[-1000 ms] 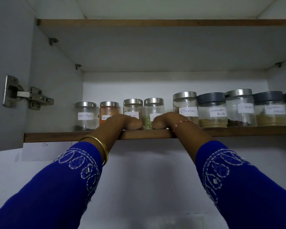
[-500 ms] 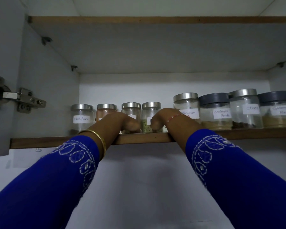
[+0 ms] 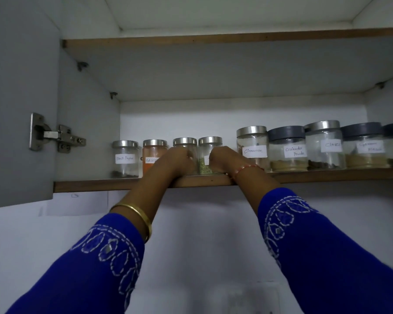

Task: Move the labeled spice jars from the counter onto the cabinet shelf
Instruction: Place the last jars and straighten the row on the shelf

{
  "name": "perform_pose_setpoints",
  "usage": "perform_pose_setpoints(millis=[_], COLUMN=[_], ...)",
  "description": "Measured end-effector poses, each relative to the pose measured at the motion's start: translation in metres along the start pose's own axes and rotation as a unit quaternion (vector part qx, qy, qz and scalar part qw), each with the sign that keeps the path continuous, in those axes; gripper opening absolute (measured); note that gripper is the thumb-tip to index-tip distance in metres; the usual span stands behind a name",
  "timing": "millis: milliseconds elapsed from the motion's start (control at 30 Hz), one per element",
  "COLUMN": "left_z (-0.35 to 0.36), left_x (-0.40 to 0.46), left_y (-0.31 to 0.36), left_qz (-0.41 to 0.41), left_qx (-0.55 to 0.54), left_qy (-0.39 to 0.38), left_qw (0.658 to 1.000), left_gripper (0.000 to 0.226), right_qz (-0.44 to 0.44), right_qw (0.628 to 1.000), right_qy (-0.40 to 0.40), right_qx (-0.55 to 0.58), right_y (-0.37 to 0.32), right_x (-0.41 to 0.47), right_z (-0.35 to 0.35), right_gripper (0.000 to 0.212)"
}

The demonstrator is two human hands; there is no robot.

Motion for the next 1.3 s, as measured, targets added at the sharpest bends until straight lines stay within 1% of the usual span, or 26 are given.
perform_pose_setpoints(millis=[33,100,133,200,267,367,467,567,667,733,833,1067,1200,1300], left_z=[-0.002,-0.002,0.000,0.004,0.005,0.005,0.005,0.009,0.015,0.017,0.018,0.025,0.039,0.053], left_x=[-0.005,-0.016,-0.020,-0.024,-0.025,-0.026,-0.031,-0.041,-0.051,-0.055,-0.057,-0.067,-0.072,-0.070], left_y=[0.000,0.005,0.005,0.005,0.002,0.001,-0.002,-0.004,-0.004,-0.004,-0.004,0.020,0.051,0.086], left_qz=[0.011,0.026,0.030,0.039,0.036,0.045,0.076,0.123,0.168,0.192,0.208,0.219,0.231,0.217], left_qx=[-0.014,-0.028,-0.027,-0.023,-0.013,-0.004,0.011,0.053,0.087,0.089,0.101,0.100,0.102,0.112], left_qy=[0.025,0.028,0.033,0.066,0.087,0.081,0.097,0.146,0.183,0.199,0.203,0.171,0.155,0.114], left_qw=[1.000,0.999,0.999,0.997,0.996,0.996,0.992,0.980,0.965,0.957,0.952,0.955,0.955,0.963], left_gripper=[0.034,0.034,0.034,0.034,0.033,0.033,0.033,0.040,0.048,0.046,0.045,0.046,0.048,0.052], right_qz=[0.001,0.006,0.001,0.037,0.044,0.062,0.070,0.047,0.028,0.019,0.012,0.031,0.047,0.048], right_qw=[1.000,0.998,0.997,0.992,0.985,0.978,0.973,0.968,0.967,0.967,0.968,0.979,0.978,0.978], right_qy=[0.013,0.048,0.064,0.098,0.148,0.181,0.212,0.245,0.254,0.254,0.250,0.197,0.196,0.183], right_qx=[0.021,0.043,0.052,0.064,0.080,0.087,0.063,0.023,0.000,-0.010,-0.015,-0.036,-0.063,-0.084], right_y=[-0.007,-0.007,-0.005,0.006,0.011,0.020,0.022,0.023,0.023,0.023,0.025,0.056,0.094,0.123], right_x=[-0.011,-0.025,-0.030,-0.036,-0.048,-0.060,-0.073,-0.079,-0.087,-0.095,-0.106,-0.119,-0.129,-0.135], right_z=[-0.012,-0.028,-0.030,-0.028,-0.032,-0.033,-0.032,-0.031,-0.032,-0.033,-0.036,-0.050,-0.061,-0.070], right_gripper=[0.027,0.028,0.026,0.021,0.018,0.022,0.026,0.028,0.028,0.027,0.033,0.040,0.041,0.042])
Point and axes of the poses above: each hand's wrist, its own x-axis towards the middle knuckle, its own z-axis out of the palm, y = z × x, the point moved 1 cm from there along x, towards the middle knuckle, and after that the axes turned 11 degrees about y, right-handed, at the moved point
